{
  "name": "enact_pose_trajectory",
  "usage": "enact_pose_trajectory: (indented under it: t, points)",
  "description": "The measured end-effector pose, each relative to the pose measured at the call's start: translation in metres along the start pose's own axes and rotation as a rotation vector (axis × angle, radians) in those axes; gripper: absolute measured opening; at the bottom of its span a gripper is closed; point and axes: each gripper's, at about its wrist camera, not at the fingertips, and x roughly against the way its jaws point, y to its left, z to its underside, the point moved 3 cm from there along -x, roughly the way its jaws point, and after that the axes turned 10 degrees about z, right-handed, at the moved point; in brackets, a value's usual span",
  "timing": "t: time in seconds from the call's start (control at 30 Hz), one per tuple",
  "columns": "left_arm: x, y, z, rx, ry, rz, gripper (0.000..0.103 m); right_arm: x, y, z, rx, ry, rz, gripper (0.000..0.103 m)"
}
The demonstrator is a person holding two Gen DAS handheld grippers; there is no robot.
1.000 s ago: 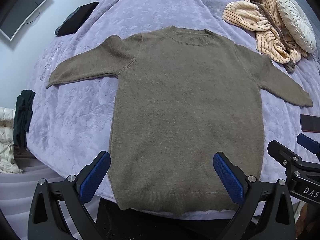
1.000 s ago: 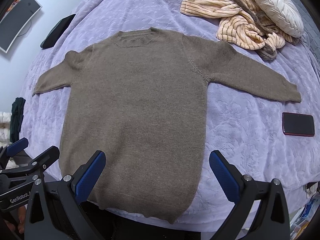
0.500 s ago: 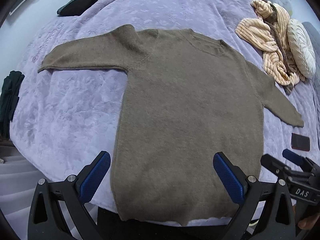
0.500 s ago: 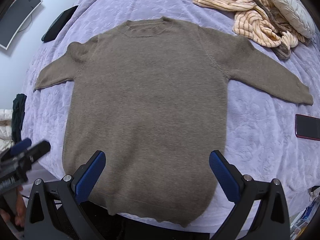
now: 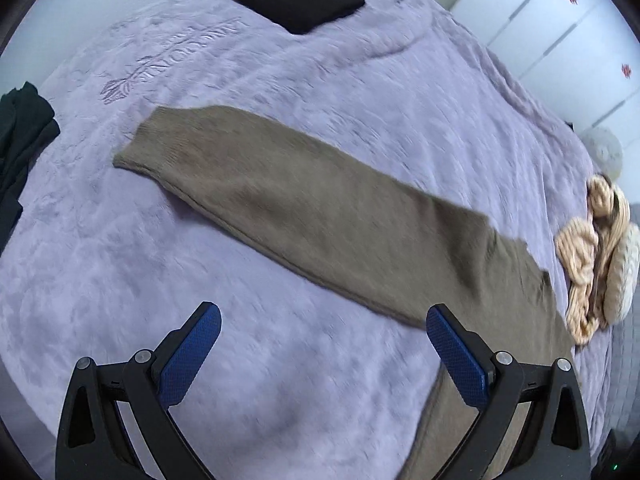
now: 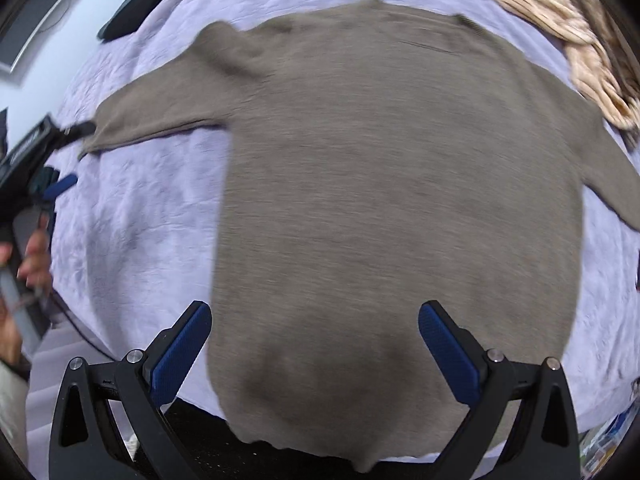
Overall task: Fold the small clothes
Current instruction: 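Grasp the sweater sleeve cuff with the left gripper and lift it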
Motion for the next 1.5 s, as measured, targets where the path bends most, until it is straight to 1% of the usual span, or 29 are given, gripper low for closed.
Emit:
enact_pose_trajectory:
  t: [0.03,0.07,0.13,0.23,0.3,0.33,0.4,0.43,0.5,0.53,0.57,0.6,0.63,0.67,0.7,0.73,0.77,0.8,0.83,0.87,0.9,0.97,1.03,1.13,1.23,1.3,1.37,1.43,1.5]
  points:
    - [-0.002,0.016,-0.011,0.033,-0.019,0.024,0.103,-0.002,0.015,-0.003,0.025,0.001,0.002,0.103]
    - [-0.006,0.032,-0.021,0.074,-0.035,0.054,0.103,-0.003,0.022,-0.004,0.035,0.001,0.002,0.103]
    - [-0.019,0.058,-0.035,0.144,-0.046,0.117,0.103,-0.008,0.038,-0.006,0.055,0.009,-0.003,0.103]
    - [-0.04,0.083,-0.048,0.218,-0.044,0.196,0.103,-0.016,0.05,-0.004,0.067,0.03,0.009,0.103]
    - [-0.052,0.094,-0.054,0.268,-0.048,0.255,0.103,-0.021,0.052,-0.004,0.061,0.047,0.019,0.103]
    - [-0.055,0.097,-0.056,0.285,-0.055,0.273,0.103,-0.023,0.053,-0.004,0.054,0.056,0.025,0.103]
    - [-0.056,0.098,-0.061,0.298,-0.08,0.297,0.103,-0.027,0.052,-0.005,0.042,0.066,0.036,0.103]
    - [-0.054,0.095,-0.064,0.292,-0.097,0.322,0.103,-0.028,0.051,-0.006,0.039,0.067,0.039,0.103]
    - [-0.044,0.087,-0.071,0.258,-0.126,0.369,0.103,-0.028,0.051,-0.007,0.037,0.063,0.046,0.103]
    - [-0.042,0.08,-0.074,0.223,-0.138,0.387,0.103,-0.028,0.05,-0.008,0.036,0.06,0.048,0.103]
    - [-0.041,0.074,-0.074,0.196,-0.137,0.383,0.103,-0.028,0.051,-0.008,0.036,0.058,0.049,0.103]
    - [-0.045,0.069,-0.075,0.174,-0.126,0.353,0.103,-0.028,0.051,-0.009,0.036,0.056,0.049,0.103]
    - [-0.052,0.067,-0.077,0.173,-0.109,0.325,0.103,-0.028,0.05,-0.01,0.035,0.055,0.048,0.103]
    - [-0.059,0.067,-0.078,0.186,-0.094,0.297,0.096,-0.028,0.05,-0.01,0.033,0.053,0.046,0.103]
    - [-0.065,0.069,-0.077,0.203,-0.084,0.269,0.078,-0.027,0.049,-0.01,0.032,0.05,0.042,0.103]
    - [-0.069,0.071,-0.076,0.22,-0.075,0.241,0.068,-0.026,0.047,-0.01,0.031,0.046,0.039,0.103]
    - [-0.072,0.073,-0.077,0.228,-0.076,0.204,0.05,-0.026,0.046,-0.01,0.032,0.041,0.036,0.103]
    - [-0.072,0.074,-0.078,0.228,-0.081,0.148,0.027,-0.026,0.044,-0.01,0.033,0.038,0.032,0.103]
    - [-0.072,0.073,-0.079,0.215,-0.082,0.127,0.019,-0.025,0.041,-0.01,0.035,0.034,0.027,0.103]
    - [-0.071,0.071,-0.079,0.206,-0.087,0.138,0.013,-0.025,0.037,-0.009,0.036,0.032,0.023,0.103]
    - [-0.066,0.065,-0.08,0.195,-0.097,0.138,0.012,-0.025,0.033,-0.009,0.035,0.03,0.021,0.103]
    - [-0.053,0.047,-0.079,0.131,-0.129,0.134,0.011,-0.027,0.021,-0.01,0.023,0.027,0.011,0.103]
    - [-0.038,0.015,-0.079,0.054,-0.154,0.146,0.01,-0.029,0.005,-0.011,-0.003,0.035,-0.006,0.103]
    - [-0.018,-0.044,-0.075,-0.053,-0.181,0.176,0.01,-0.032,-0.015,-0.01,-0.034,0.041,-0.03,0.103]
    - [-0.011,-0.113,-0.065,-0.144,-0.188,0.228,0.01,-0.029,-0.038,-0.01,-0.049,0.027,-0.039,0.103]
    - [-0.01,-0.163,-0.051,-0.217,-0.175,0.264,0.01,-0.026,-0.058,-0.01,-0.069,0.016,-0.044,0.103]
    - [-0.016,-0.209,-0.03,-0.296,-0.149,0.3,0.01,-0.025,-0.076,-0.01,-0.099,0.008,-0.049,0.103]
    - [-0.028,-0.255,-0.006,-0.382,-0.119,0.313,0.01,-0.026,-0.104,-0.007,-0.145,0.002,-0.05,0.103]
    - [-0.049,-0.296,0.023,-0.443,-0.068,0.329,0.01,-0.029,-0.124,-0.005,-0.18,0.003,-0.046,0.103]
